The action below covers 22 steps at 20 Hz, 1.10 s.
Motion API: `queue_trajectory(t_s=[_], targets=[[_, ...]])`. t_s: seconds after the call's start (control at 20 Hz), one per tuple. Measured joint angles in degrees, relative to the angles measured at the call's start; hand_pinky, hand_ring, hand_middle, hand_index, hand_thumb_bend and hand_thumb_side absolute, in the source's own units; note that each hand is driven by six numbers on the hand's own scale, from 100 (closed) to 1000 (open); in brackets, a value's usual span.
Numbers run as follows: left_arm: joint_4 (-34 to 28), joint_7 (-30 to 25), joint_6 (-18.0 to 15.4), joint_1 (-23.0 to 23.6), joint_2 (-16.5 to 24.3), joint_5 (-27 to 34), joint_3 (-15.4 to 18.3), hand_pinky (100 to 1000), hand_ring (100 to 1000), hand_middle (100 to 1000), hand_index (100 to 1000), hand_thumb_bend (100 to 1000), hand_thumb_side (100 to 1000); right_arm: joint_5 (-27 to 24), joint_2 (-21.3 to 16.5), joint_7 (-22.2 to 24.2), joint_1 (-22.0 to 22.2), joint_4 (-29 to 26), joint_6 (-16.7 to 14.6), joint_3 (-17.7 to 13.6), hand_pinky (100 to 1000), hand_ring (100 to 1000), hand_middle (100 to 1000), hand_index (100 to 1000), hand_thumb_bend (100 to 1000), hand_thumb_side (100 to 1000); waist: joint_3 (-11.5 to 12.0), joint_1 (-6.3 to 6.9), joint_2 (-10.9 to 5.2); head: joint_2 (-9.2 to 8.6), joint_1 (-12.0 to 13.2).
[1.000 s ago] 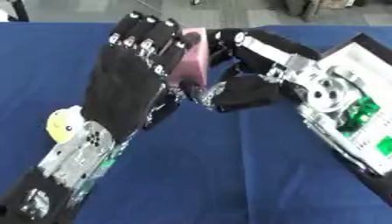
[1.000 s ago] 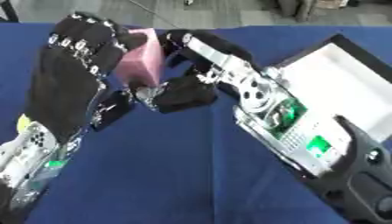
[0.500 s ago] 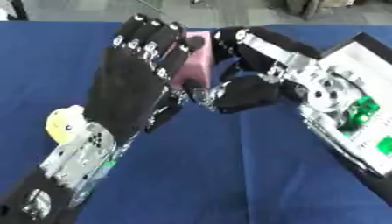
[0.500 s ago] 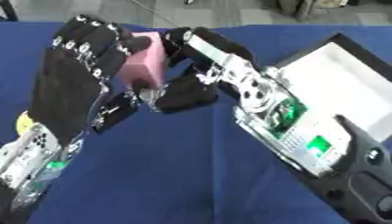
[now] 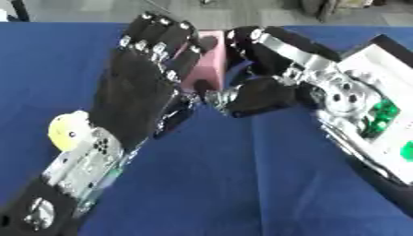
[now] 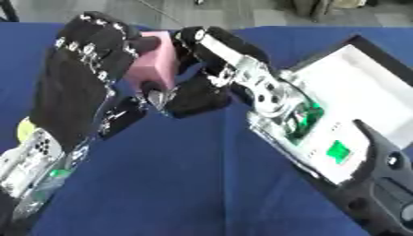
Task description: Pick up the objects with one hand, pass them to the other hand, and then place them into the box on the other side of the table.
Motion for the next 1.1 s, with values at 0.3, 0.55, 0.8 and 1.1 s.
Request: queue_trajectory(t_s=[0.3,0.55,0.8,1.1], targets=[[0.35,-1.93,1.33,0.04,0.0,-1.43,-0.19,823,797,782,882,865,166,-2.9,-0.05,-3.06,0.21,0.0,-0.45,0.0,614,690,404,400,247,100,0.0,-0.06,-0.01,0.32,-0.13],[0.34,-4.85,3.88,0.25,0.0,-2.36,-0.15,829,804,794,896,837,206,-4.13,-0.52,-4.62,0.39,0.0,-0.4,-0.09,605,684,395,393,272,100,-0.01,-0.06,-0.02,0.55,-0.23],[0.09,-5.88,6.46,1.01,-0.01,-2.46,0.6,819,795,782,879,832,206,-5.11,-1.24,-6.04,0.91,0.0,-0.2,-0.45,605,682,394,393,286,100,-0.09,-0.03,-0.11,0.7,-0.38],[-1.32,-5.03,8.56,3.77,2.27,2.17,2.34,808,771,748,840,719,290,-5.85,-3.93,-7.49,2.34,0.0,-0.48,-1.95,606,680,395,396,295,100,-0.44,0.46,-0.79,1.76,-1.29]])
